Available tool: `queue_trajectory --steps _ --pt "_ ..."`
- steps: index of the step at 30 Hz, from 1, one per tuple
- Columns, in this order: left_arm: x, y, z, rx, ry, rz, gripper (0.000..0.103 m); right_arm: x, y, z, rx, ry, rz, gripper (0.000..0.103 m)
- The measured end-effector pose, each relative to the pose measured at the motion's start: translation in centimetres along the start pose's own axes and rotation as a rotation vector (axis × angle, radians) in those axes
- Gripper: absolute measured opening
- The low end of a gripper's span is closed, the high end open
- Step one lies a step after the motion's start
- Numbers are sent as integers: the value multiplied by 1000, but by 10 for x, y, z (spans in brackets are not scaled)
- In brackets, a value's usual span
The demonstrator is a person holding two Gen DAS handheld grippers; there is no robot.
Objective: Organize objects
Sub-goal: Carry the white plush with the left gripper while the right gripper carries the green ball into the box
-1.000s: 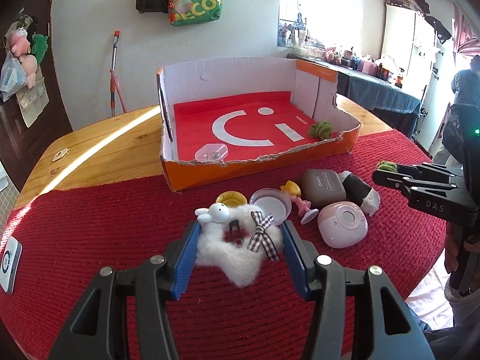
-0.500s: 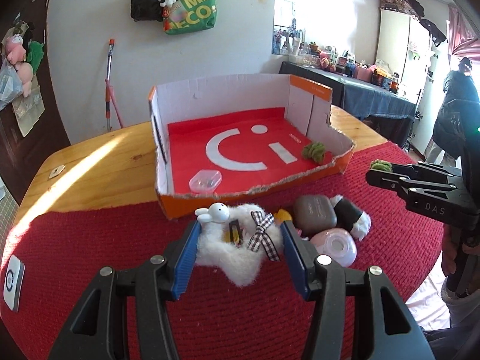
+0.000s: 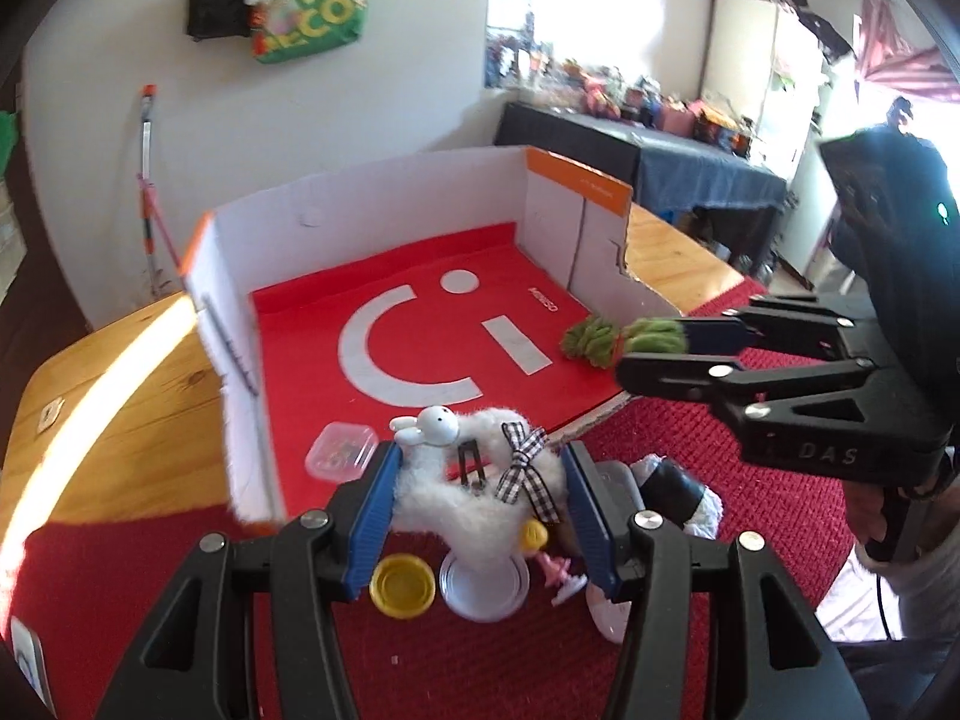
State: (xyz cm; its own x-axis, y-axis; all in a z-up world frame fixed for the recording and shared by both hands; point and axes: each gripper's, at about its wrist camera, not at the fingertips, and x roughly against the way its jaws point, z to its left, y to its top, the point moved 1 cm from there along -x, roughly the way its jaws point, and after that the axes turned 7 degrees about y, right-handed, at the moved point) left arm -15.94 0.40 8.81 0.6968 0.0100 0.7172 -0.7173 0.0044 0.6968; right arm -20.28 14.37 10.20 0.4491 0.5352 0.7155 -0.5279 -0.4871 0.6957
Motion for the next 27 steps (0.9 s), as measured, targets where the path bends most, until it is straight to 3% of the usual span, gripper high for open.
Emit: queue_trajectory --steps 15,27 --pt "-75 25 7 -113 -114 179 57 -65 18 -23 27 69 205 32" --pt "-88 26 10 -135 -171 184 57 -79 16 -26 40 67 248 34"
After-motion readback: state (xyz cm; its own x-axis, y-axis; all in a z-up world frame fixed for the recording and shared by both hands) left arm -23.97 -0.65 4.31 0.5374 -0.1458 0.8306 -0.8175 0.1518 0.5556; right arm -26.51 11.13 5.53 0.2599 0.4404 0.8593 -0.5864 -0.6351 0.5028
